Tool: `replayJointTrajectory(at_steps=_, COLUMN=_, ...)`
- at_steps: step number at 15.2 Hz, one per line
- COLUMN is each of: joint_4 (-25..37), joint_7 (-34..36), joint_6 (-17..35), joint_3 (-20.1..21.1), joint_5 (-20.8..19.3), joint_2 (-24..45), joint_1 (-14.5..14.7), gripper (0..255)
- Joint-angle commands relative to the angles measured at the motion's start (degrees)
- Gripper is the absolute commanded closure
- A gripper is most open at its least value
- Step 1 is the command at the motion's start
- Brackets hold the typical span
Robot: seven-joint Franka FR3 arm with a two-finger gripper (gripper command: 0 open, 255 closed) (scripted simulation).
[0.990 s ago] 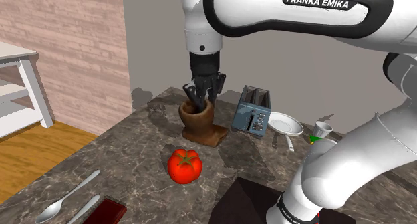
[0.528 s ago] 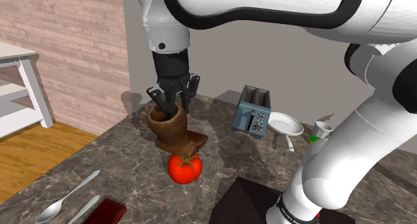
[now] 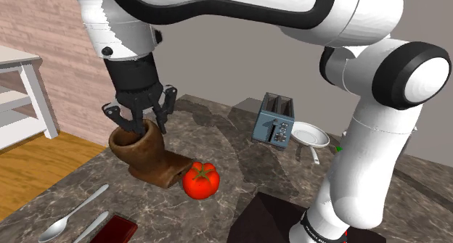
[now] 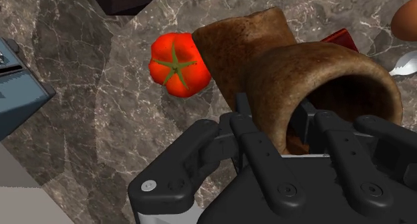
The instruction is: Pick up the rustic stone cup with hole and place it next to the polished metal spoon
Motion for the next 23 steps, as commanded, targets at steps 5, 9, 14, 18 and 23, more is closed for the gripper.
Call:
replayJointTrajectory(at_steps=5, joint_4=-3.61, joint_7=0.67, joint_6=4.08, joint_3=-0.02, joint_5=-0.24, joint_2=0.54, joint_1=0.03, gripper=255)
replayJointTrajectory(at_steps=9, joint_4=-7.33, joint_7=0.63, joint_6=7.35, joint_3=-0.15, joint_5=0.07, joint_2=-0.02, joint_1=-0.32, gripper=255)
replayJointTrajectory(at_steps=14, joint_4=-11.52, joint_7=0.73, joint_6=11.29, joint_3=-0.27, joint_5=0.2, joint_2=-0.32, joint_1=-0.61, gripper=255)
replayJointTrajectory(at_steps=18, joint_4=-14.54, joint_7=0.92, joint_6=14.35, joint_3=-0.36, joint_5=0.12, joint_2=-0.26, joint_1=-0.73, gripper=255)
replayJointTrajectory(at_steps=23, joint_4=-17.94, joint_7=1.31, joint_6=18.07, joint_3=-0.46, joint_5=-0.19, joint_2=0.16, joint_1=-0.79, gripper=255)
